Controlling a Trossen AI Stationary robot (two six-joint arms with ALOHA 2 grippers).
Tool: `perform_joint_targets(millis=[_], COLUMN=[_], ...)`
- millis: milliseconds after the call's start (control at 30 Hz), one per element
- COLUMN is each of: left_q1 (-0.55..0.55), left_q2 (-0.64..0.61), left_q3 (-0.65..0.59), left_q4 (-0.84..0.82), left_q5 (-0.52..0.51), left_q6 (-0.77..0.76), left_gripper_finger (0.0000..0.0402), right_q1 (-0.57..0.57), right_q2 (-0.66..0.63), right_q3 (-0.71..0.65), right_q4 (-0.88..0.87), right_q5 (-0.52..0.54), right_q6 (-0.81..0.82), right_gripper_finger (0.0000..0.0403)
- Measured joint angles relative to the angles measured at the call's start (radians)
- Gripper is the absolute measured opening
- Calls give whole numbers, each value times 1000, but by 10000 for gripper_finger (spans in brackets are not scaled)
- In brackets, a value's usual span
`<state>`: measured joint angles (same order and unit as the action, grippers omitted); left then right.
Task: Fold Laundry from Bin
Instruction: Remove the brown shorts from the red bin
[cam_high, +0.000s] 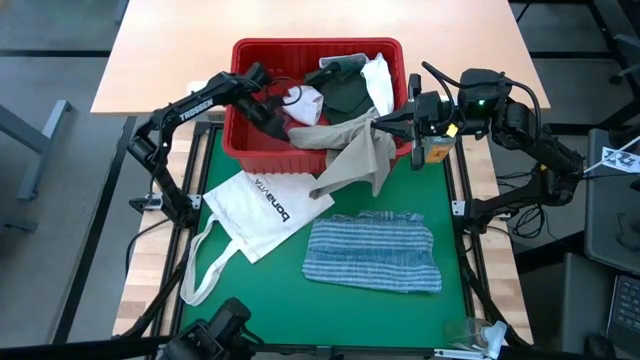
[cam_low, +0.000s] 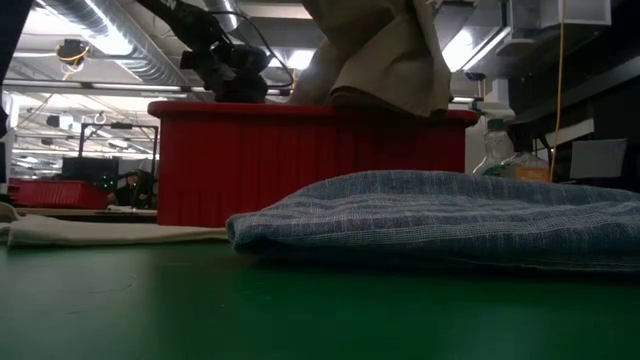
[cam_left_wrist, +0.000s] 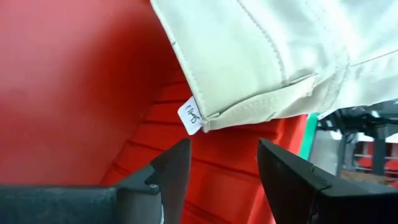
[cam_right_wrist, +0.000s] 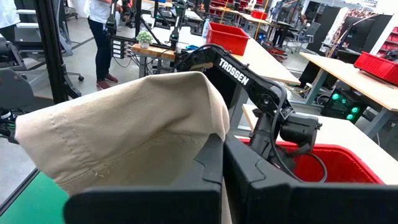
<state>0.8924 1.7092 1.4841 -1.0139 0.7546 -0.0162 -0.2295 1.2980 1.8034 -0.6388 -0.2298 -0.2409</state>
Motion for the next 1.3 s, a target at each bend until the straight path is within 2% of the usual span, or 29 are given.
perform_joint_targets(millis=[233, 467, 633, 733, 867, 1067, 1300], left_q1=[-18, -42, -49, -59, -83, -101, -102], left_q2=[0, 0, -1, -1, -1, -34, -148], left_q3=[0, 0, 0, 0, 0, 0, 0], left_q4=[26, 155, 166, 166, 166, 183, 341], left_q5=[-84, -54, 44, 26, -21, 52, 59], left_q6=[1, 0, -4, -6, -43, -133, -203], left_gripper_finger=[179, 179, 174, 156, 107, 13, 7], right_q1=[0, 0, 0, 0, 0, 0, 0], right_q2=[0, 0, 0, 0, -4, -61, -138], right_q3=[0, 0, 0, 0, -1, -1, -1], right_q4=[0, 0, 0, 0, -1, -2, 1], right_q5=[0, 0, 0, 0, 0, 8, 18], right_q6=[0, 0, 0, 0, 0, -20, -28], right_gripper_finger=[0, 0, 0, 0, 0, 0, 0])
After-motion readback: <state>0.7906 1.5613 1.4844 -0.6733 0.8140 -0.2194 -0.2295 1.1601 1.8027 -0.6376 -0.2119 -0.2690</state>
